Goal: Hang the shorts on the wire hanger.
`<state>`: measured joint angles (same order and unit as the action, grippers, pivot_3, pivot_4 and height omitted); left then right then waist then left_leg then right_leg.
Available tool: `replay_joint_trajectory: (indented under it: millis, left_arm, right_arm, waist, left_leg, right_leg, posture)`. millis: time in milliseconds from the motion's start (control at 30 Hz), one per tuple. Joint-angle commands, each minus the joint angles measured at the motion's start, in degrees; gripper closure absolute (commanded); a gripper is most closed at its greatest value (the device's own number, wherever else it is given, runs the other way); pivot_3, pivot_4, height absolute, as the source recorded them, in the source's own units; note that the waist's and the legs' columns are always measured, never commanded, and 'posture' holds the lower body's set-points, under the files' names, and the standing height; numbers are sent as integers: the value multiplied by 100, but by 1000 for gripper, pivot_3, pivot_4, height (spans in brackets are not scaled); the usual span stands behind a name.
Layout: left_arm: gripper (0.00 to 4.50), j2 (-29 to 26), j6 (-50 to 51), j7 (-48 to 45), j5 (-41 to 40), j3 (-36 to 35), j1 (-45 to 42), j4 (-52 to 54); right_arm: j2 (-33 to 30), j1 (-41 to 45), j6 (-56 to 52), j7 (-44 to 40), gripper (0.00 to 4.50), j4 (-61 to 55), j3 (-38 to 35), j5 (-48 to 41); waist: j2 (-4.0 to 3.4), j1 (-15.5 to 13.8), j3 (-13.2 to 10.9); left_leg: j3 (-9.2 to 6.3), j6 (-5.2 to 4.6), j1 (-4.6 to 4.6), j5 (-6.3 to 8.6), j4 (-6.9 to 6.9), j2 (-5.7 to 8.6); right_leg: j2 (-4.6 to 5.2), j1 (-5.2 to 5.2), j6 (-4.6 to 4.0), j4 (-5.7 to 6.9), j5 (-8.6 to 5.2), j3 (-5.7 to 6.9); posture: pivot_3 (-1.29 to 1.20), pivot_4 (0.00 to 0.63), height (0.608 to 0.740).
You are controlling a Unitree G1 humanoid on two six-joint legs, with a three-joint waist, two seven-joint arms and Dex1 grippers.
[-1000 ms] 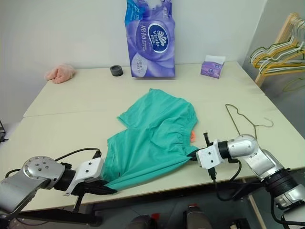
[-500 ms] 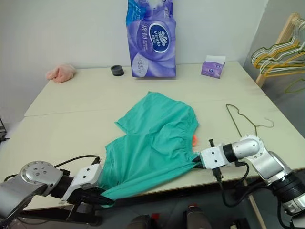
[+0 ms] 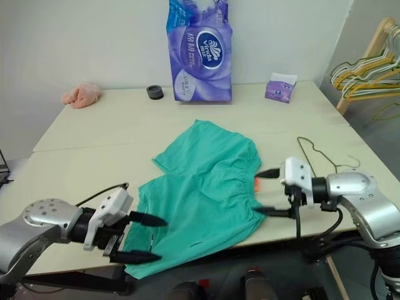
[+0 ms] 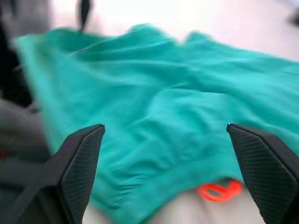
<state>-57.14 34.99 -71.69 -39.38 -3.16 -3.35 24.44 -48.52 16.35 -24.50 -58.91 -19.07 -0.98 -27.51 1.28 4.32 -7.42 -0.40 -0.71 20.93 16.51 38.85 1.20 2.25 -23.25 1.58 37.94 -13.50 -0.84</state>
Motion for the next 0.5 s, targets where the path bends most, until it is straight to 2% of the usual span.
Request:
replay_joint_trajectory:
  millis: [33,167,267,367,500]
  left_arm:
    - [312,340,-34,407,-164,-225,-459,13]
    - [312,688,-131,633,97,86,-1064,-119]
    - [312,768,67,535,56,289,-1478,-264]
    - [312,770,142,332,41,433,-1878,-437]
    - [312,851,-2,208,216,593,-2287,-665]
  right_arm:
    - [202,-119,-171,1249,0,243,-763,434]
    - [513,-188,-843,2846,0,744,-1139,1183]
    - [858,-41,-1414,3651,0,1216,-1346,1383]
    - [1078,230,-1697,4091,0,1913,-1457,1493]
    - [1154,871,-1668,4220,0,3204,-1404,1562]
  waist:
    - [0,-1,0]
    - [3,5,2]
    - [1,67,2]
    - [-2,136,-1]
    - [-5,263,-2]
  left_leg:
    - [3,0,1,0,1,0]
    - [10,0,1,0,0,4]
    - [18,0,0,0,-2,4]
    - [20,0,1,0,-6,3]
    - [31,-12,0,7,-8,4]
  right_leg:
    - [0,0,-2,0,2,-2]
    - [-3,0,-7,0,4,-7]
    - [-14,-1,-15,2,9,-14]
    - [-30,-4,-15,1,8,-17]
    - [-30,-5,-9,-2,3,-25]
  posture:
    - [-180,96,740]
    - [-213,100,740]
    - [-235,106,740]
    - [-237,106,740]
    - [-230,105,740]
